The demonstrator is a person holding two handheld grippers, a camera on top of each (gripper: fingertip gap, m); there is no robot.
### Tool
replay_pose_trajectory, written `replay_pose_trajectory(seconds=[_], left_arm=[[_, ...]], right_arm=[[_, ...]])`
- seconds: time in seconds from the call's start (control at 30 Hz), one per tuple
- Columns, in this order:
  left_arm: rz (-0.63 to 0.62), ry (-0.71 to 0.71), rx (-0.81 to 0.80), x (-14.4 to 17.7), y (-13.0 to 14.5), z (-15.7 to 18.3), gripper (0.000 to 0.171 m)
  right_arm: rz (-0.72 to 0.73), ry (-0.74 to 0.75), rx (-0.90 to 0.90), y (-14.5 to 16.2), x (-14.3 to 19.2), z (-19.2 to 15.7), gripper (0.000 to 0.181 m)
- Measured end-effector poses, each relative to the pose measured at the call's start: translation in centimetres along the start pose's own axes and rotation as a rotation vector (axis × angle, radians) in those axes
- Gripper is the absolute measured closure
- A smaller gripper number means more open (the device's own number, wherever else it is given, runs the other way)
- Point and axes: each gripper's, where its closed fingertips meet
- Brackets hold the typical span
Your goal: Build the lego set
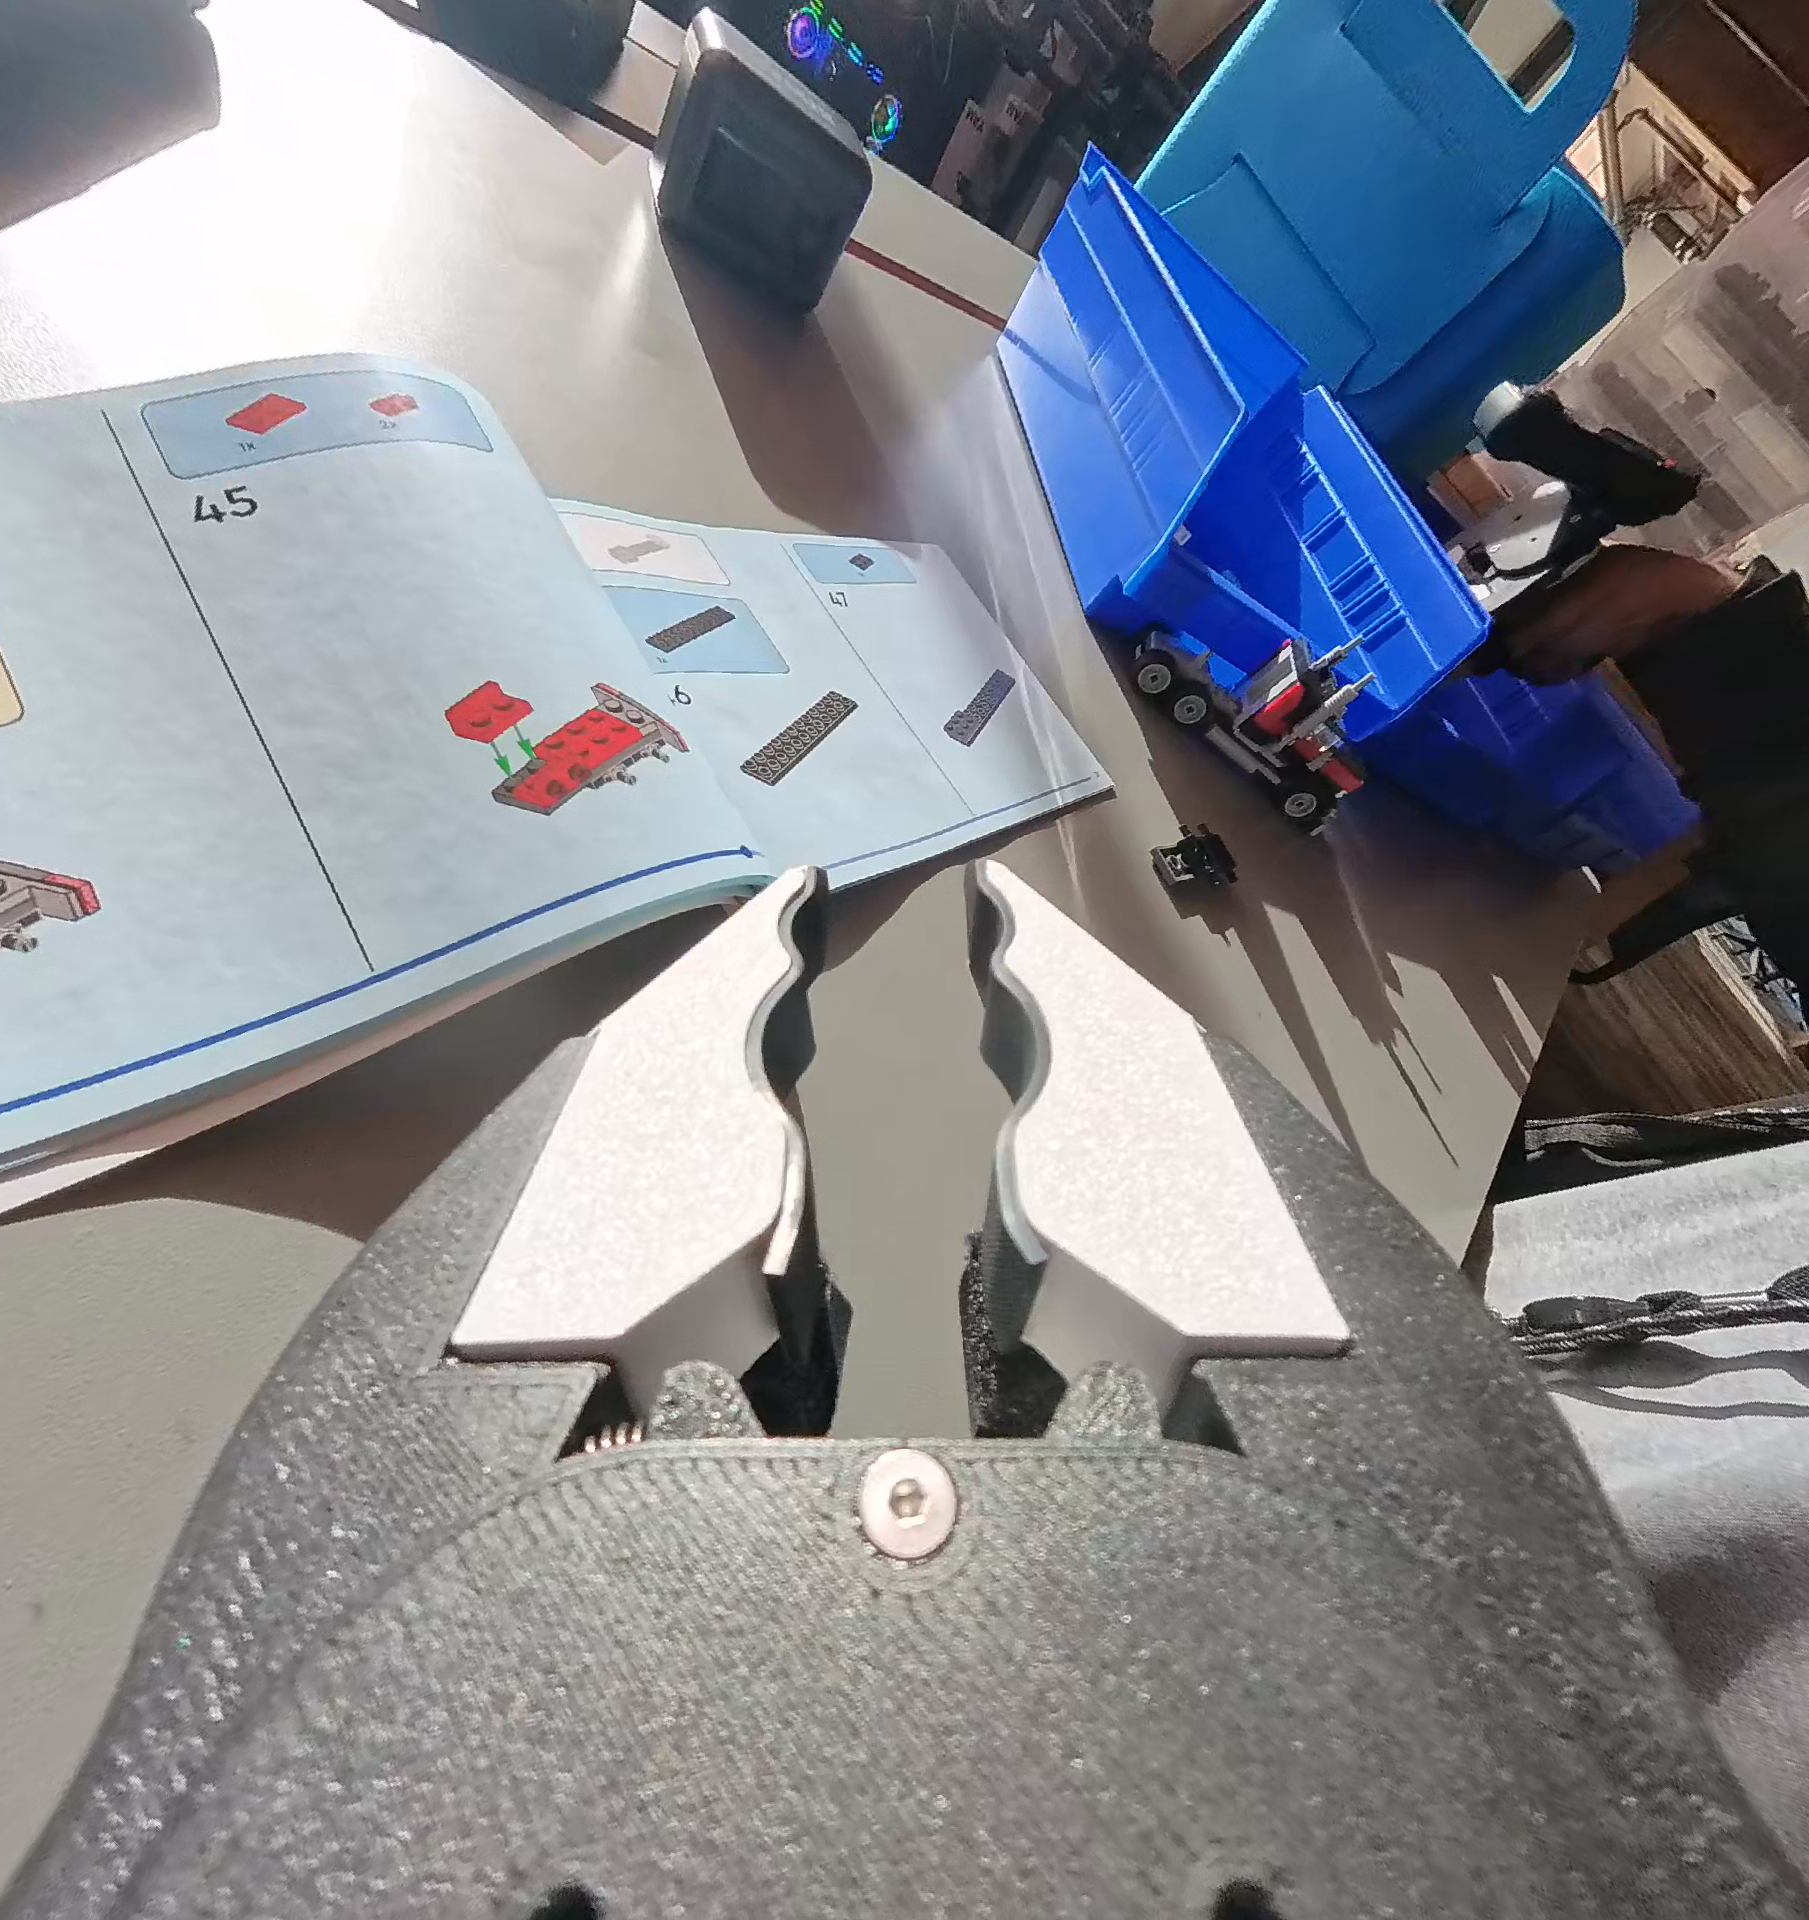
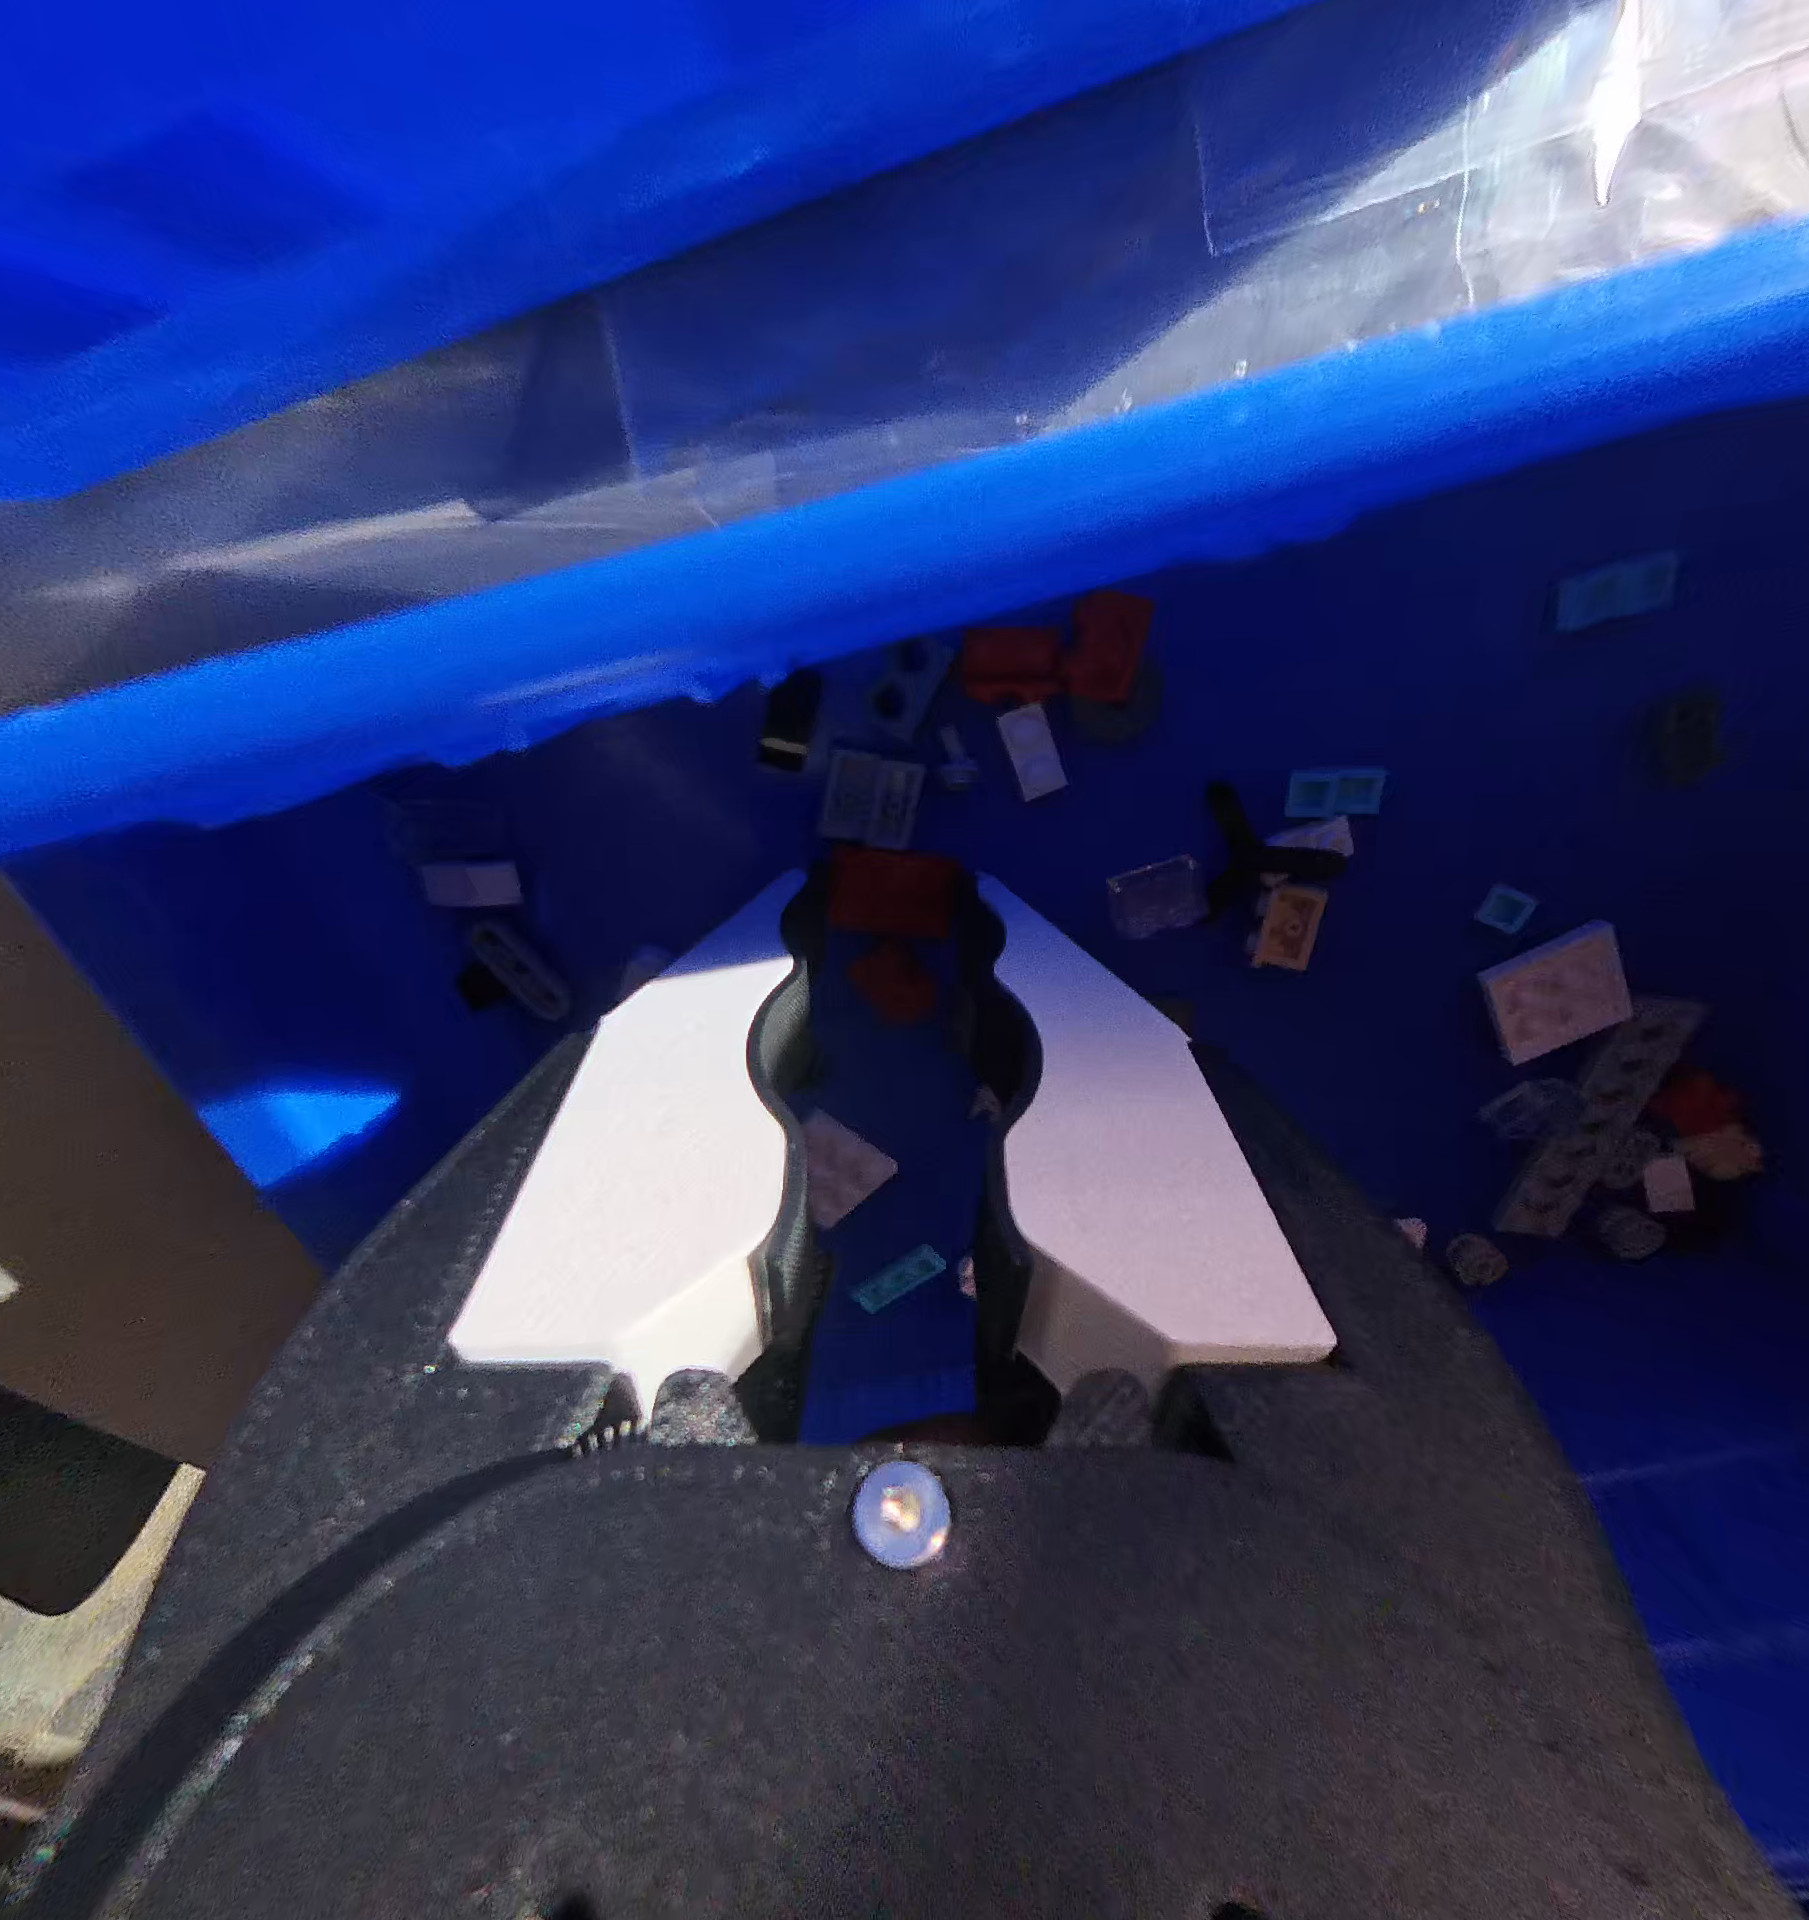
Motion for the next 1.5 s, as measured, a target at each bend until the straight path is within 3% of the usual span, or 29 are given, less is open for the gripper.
replay_pose_trajectory(seconds=[0.1, 0.23, 0.3, 0.4, 0.47, 0.6, 0.73, 0.87, 1.0, 1.1, 1.5], left_arm=[[0.001, 0.0, -0.002, 0.0, 0.0, 0.0, 0.144], [0.009, 0.0, -0.001, 0.1, -0.1, 0.0, 0.144], [0.009, -0.001, -0.001, 0.1, -0.1, 0.0, 0.144], [-0.002, 0.001, 0.007, 0.0, 0.1, 0.0, 0.144], [-0.01, 0.006, 0.011, -0.1, 0.2, 0.0, 0.144], [-0.023, 0.005, 0.01, -0.3, 0.3, -0.1, 0.144], [-0.008, -0.011, -0.001, -0.1, 0.2, -0.1, 0.144], [0.011, -0.021, 0.004, 0.2, 0.1, -0.1, 0.144], [-0.002, -0.027, 0.014, 0.1, 0.2, -0.3, 0.144], [-0.003, -0.031, 0.018, 0.1, 0.2, -0.4, 0.144], [-0.015, -0.029, 0.045, -0.1, 0.3, -0.7, 0.144]], right_arm=[[0.06, 0.016, -0.029, -0.1, 1.3, 0.0, 0.152], [0.257, 0.013, -0.053, -0.9, 6.5, -2.3, 0.153], [0.387, -0.043, -0.028, -1.4, 9.5, -5.6, 0.155], [0.542, -0.187, 0.076, -2.4, 12.0, -13.2, 0.154], [0.591, -0.29, 0.152, -3.5, 11.5, -18.7, 0.154], [0.624, -0.452, 0.245, -6.3, 7.2, -27.8, 0.154], [0.649, -0.488, 0.248, -9.2, 3.3, -32.2, 0.154], [0.644, -0.366, 0.27, -10.3, 0.5, -32.6, 0.154], [0.663, -0.38, 0.251, -10.0, 0.0, -32.8, 0.146], [0.722, -0.408, 0.222, -9.7, 0.9, -32.3, 0.138], [0.982, -0.523, 0.057, -4.8, 5.4, -26.0, 0.145]])
Point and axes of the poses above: each gripper's, where its closed fingertips meet, x back along the fingers, y out of its underside, z = x × y across the jaws, and after that the axes turned 5 degrees about -x, right-handed
